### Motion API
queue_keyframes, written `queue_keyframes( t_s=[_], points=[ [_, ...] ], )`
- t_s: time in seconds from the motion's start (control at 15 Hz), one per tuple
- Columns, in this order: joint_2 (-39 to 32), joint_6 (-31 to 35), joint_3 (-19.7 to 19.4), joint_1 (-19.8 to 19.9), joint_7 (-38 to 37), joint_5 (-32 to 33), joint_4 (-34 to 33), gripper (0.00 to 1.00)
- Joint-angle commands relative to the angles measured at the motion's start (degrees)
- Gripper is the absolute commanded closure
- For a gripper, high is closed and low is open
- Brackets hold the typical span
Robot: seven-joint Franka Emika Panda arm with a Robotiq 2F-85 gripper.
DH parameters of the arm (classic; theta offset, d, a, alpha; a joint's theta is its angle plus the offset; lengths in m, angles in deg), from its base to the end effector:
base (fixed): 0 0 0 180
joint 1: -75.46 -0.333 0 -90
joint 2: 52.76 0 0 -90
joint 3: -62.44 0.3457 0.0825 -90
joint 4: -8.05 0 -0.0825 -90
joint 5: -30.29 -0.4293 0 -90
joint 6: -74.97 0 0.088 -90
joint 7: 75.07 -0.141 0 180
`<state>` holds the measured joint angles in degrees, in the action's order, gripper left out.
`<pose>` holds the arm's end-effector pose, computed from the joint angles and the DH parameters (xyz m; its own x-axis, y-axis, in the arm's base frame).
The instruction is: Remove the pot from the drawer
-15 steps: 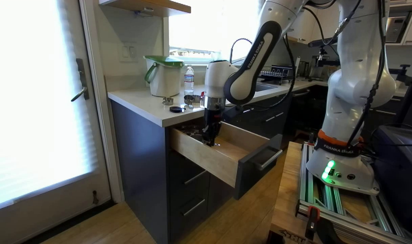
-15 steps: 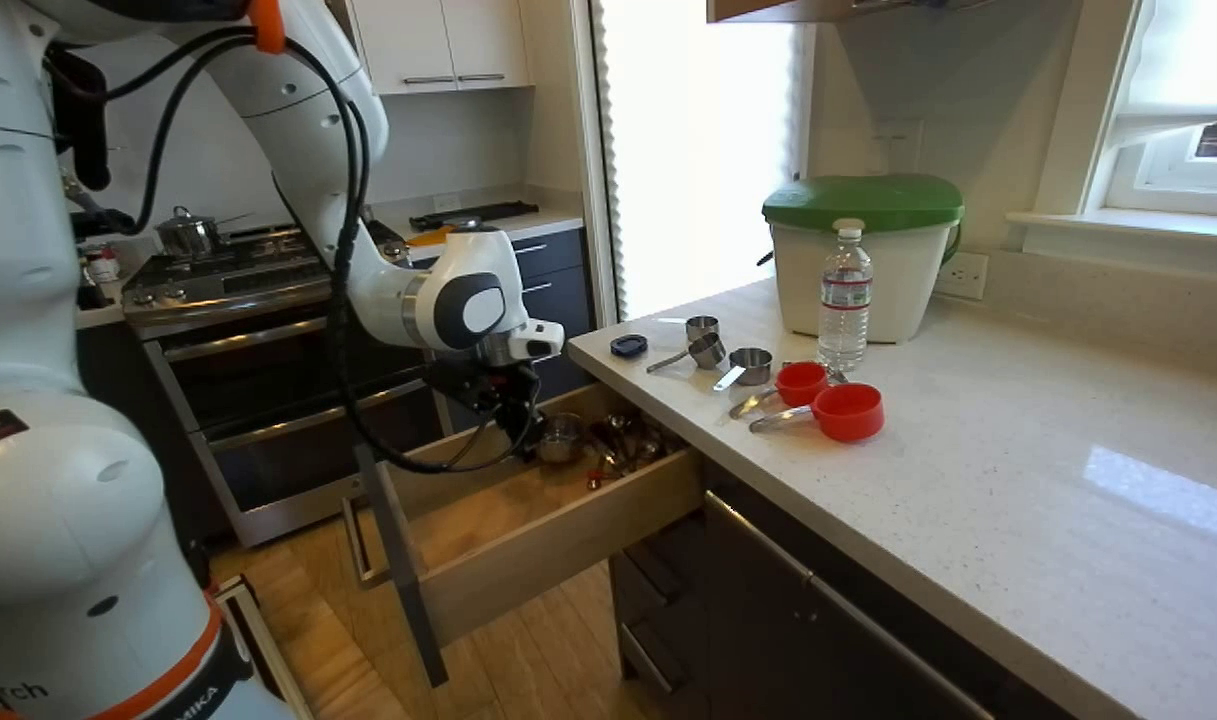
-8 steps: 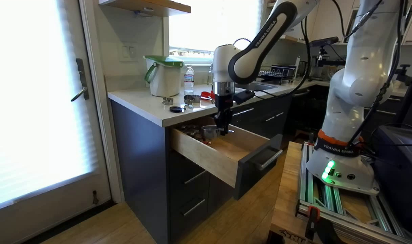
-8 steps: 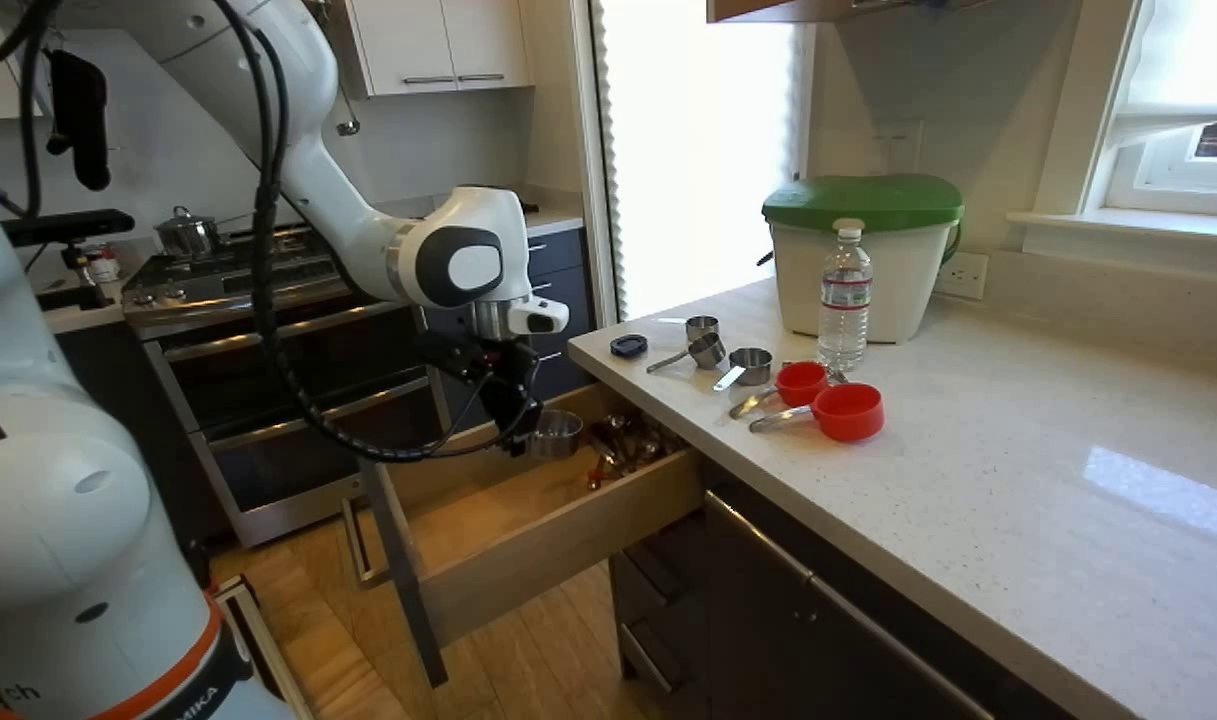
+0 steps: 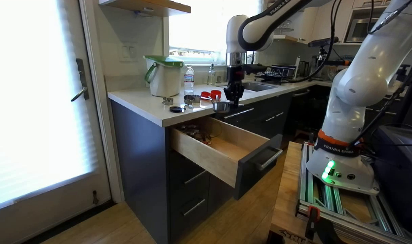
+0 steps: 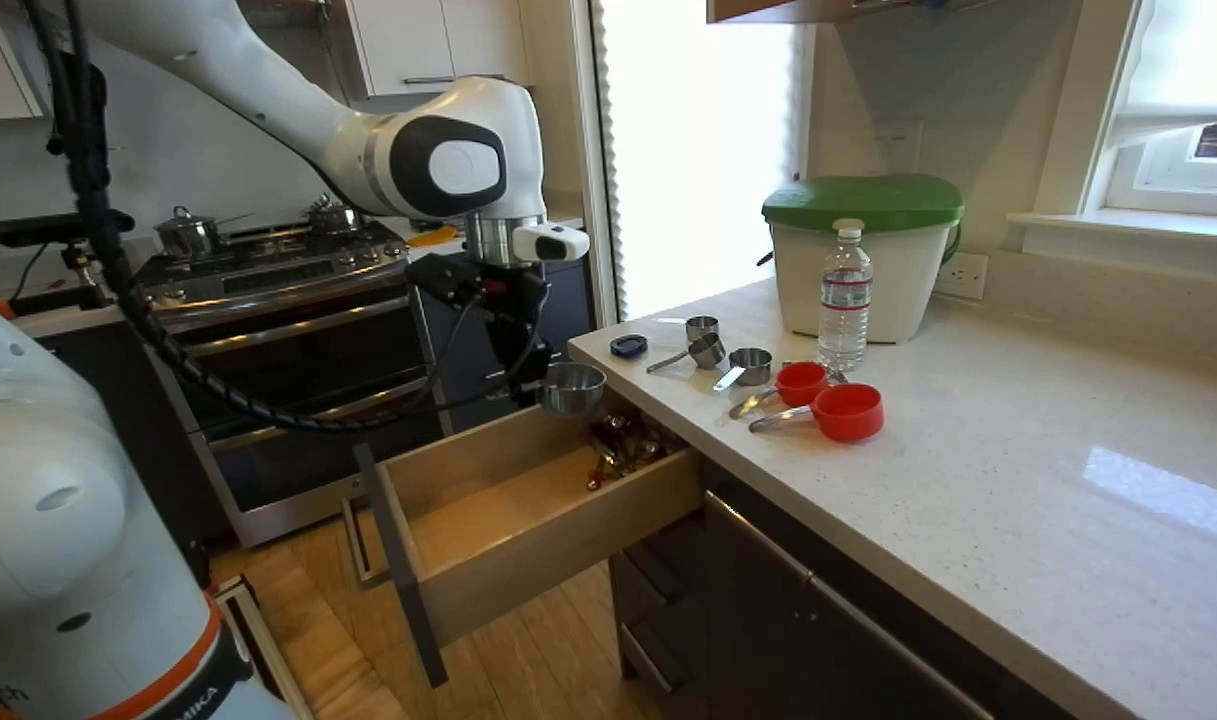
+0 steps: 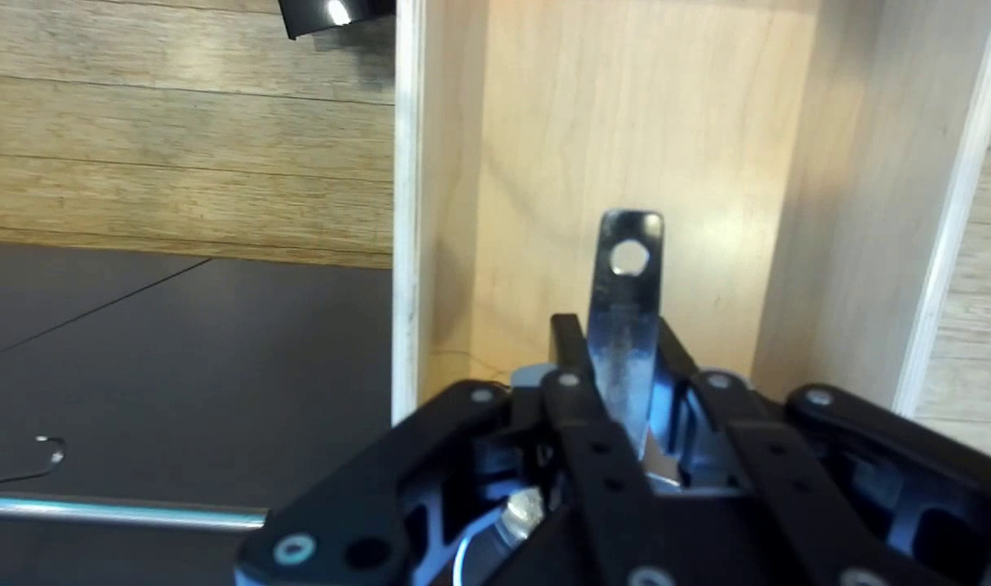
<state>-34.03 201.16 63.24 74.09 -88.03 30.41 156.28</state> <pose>0.4303 0.0158 0.3316 0.9808 -0.1870 -0.0549 -0.1863 -0.9823 0.0189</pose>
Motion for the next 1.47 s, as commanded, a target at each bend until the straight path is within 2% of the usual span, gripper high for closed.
queue_keyframes(
  t_s=[0.0,0.53,0.6,0.67,1.13,1.4],
  points=[
    [1.14,-0.53,0.52,1.34,0.48,-0.27,-0.20,0.79],
    [0.05,-0.48,1.13,1.23,0.51,-0.18,-0.14,0.79],
    [0.04,-0.48,1.14,1.23,0.51,-0.18,-0.14,0.95],
    [-0.77,-0.06,0.83,1.98,-0.09,0.42,-0.86,0.95],
    [-7.50,0.70,-7.82,10.50,0.12,-0.66,-11.82,0.95],
    [-14.12,3.35,-11.74,13.54,0.00,-0.96,-19.41,0.95]
  ],
)
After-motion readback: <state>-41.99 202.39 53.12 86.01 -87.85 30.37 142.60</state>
